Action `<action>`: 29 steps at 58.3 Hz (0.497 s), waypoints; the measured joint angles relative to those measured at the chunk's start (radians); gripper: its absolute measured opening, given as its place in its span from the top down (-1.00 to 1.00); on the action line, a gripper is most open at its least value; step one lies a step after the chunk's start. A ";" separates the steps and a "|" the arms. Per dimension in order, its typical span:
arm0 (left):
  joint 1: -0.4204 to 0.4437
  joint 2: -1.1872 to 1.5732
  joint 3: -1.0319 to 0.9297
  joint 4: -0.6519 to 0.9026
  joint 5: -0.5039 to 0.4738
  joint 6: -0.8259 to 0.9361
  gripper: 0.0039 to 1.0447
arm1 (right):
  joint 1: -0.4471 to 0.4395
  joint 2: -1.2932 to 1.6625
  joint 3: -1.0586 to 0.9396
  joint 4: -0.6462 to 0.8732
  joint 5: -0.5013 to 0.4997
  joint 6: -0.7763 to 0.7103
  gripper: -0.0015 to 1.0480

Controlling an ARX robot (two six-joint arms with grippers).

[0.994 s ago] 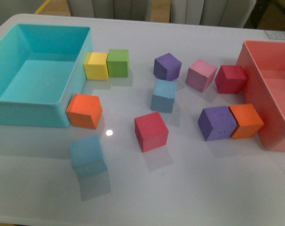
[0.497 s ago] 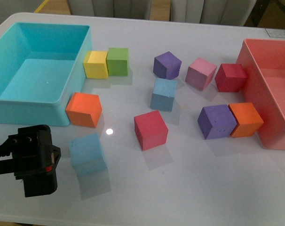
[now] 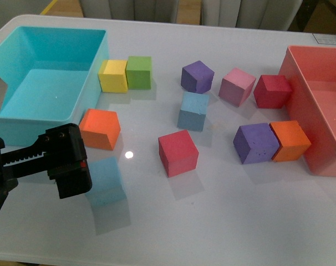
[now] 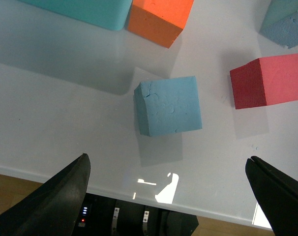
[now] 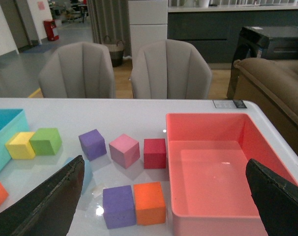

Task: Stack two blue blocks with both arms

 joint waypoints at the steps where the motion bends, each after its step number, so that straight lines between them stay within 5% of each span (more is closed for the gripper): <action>1: -0.001 0.006 0.003 0.000 0.000 -0.002 -0.84 | 0.000 0.000 0.000 0.000 0.000 0.000 -0.83; 29: -0.050 0.280 0.143 0.022 -0.031 -0.008 -0.84 | 0.000 0.000 0.000 0.000 0.000 0.000 -0.83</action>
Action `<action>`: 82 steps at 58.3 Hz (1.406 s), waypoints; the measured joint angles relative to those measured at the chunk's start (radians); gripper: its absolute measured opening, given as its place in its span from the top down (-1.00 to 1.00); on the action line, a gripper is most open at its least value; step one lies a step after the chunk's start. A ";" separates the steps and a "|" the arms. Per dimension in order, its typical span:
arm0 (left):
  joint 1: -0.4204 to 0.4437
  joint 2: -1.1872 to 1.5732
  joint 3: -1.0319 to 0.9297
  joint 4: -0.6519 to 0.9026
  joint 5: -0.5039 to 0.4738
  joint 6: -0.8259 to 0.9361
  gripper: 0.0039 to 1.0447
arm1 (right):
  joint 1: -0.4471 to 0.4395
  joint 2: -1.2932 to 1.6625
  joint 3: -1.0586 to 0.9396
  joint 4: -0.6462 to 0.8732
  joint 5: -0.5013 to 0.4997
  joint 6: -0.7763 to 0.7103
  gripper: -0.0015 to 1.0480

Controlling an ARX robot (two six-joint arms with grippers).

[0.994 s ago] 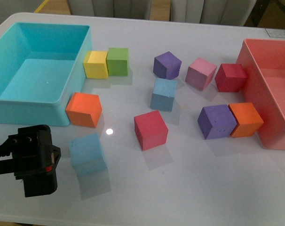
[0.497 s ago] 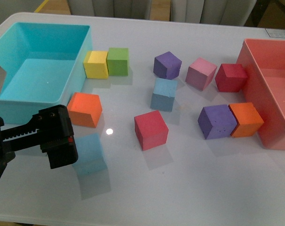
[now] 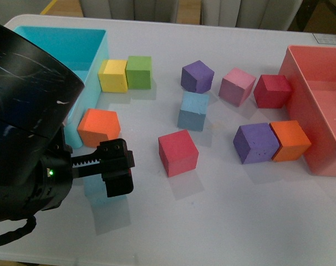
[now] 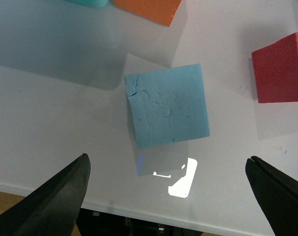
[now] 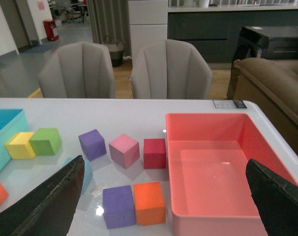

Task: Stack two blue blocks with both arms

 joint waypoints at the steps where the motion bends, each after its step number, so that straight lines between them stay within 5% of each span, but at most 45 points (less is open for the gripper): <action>1: 0.000 0.006 0.003 0.000 0.000 0.001 -0.84 | 0.000 0.000 0.000 0.000 0.000 0.000 -0.83; 82: 0.057 0.396 0.278 -0.053 0.004 0.004 -0.84 | 0.000 0.000 0.000 0.000 0.000 0.000 -0.83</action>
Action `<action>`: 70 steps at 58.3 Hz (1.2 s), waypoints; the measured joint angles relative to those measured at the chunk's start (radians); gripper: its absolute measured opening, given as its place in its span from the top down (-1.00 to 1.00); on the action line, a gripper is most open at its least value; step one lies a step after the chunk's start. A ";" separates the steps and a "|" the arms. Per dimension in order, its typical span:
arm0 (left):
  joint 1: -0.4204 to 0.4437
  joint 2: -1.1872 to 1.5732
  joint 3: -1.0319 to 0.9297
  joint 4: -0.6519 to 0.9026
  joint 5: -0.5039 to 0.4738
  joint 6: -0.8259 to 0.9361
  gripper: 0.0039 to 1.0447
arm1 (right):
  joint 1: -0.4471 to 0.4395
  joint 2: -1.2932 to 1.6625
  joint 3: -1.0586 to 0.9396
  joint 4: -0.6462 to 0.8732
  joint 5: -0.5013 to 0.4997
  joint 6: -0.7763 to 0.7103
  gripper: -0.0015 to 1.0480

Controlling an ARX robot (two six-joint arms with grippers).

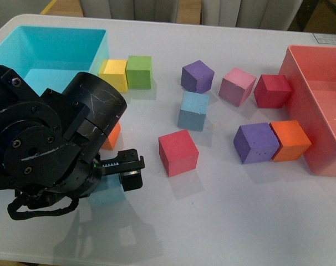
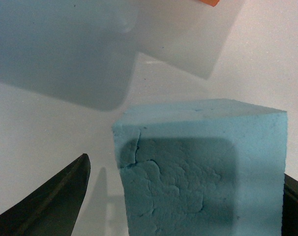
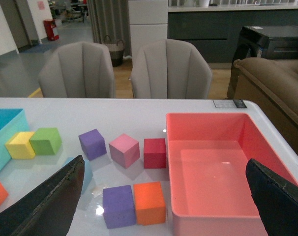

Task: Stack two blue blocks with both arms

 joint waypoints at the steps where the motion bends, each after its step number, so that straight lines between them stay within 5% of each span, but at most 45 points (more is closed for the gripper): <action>1: 0.000 0.004 0.003 0.000 0.000 0.000 -0.84 | 0.000 0.000 0.000 0.000 0.000 0.000 -0.83; 19: -0.006 0.026 0.038 0.000 0.014 -0.001 -0.81 | 0.000 0.000 0.000 0.000 0.000 0.000 -0.83; 26: -0.007 0.030 0.039 -0.008 0.015 -0.003 -0.31 | 0.000 0.000 0.000 0.000 0.000 0.000 -0.83; 35: -0.007 0.016 0.025 -0.008 0.015 -0.011 -0.05 | 0.000 0.000 0.000 0.000 0.000 0.000 -0.83; 56: -0.021 -0.252 -0.036 -0.085 -0.045 0.062 0.03 | 0.000 0.000 0.000 0.000 0.000 0.000 -0.83; 70: -0.042 -0.286 0.133 -0.183 -0.065 0.150 0.04 | 0.000 0.000 0.000 0.000 0.000 0.000 -0.83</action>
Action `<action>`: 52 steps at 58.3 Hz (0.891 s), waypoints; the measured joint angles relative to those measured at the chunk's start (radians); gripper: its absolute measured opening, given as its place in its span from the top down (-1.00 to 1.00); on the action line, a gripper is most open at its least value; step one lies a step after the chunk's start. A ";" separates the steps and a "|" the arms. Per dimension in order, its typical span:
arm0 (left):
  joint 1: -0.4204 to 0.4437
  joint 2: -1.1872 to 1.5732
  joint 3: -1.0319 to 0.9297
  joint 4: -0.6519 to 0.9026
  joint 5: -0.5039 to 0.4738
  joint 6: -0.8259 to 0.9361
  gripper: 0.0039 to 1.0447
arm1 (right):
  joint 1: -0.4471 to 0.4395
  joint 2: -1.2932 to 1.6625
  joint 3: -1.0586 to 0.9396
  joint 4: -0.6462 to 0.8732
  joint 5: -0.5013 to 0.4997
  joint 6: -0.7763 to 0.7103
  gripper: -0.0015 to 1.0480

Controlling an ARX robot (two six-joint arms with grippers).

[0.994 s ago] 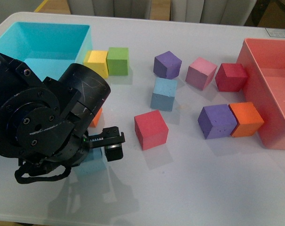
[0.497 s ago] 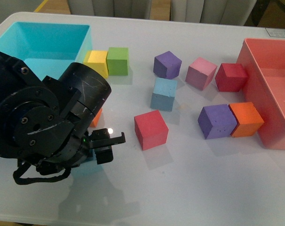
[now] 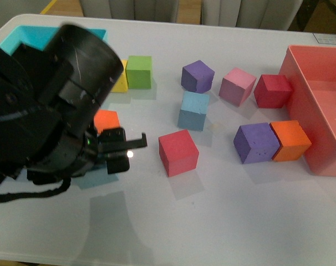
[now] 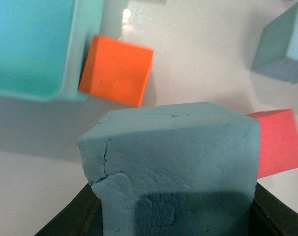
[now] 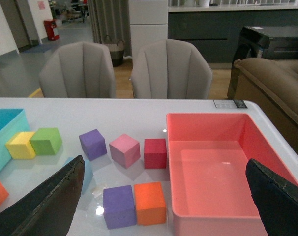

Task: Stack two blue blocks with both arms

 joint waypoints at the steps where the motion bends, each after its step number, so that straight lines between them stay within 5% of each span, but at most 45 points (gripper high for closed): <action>1: -0.002 0.003 0.013 -0.004 -0.001 0.005 0.04 | 0.000 0.000 0.000 0.000 0.000 0.000 -0.83; 23: -0.070 0.260 0.467 -0.148 0.071 0.192 0.05 | 0.000 0.000 0.000 0.000 0.000 0.000 -0.83; 52: -0.095 0.502 0.785 -0.282 0.101 0.300 0.06 | 0.000 0.000 0.000 0.000 0.000 0.000 -0.83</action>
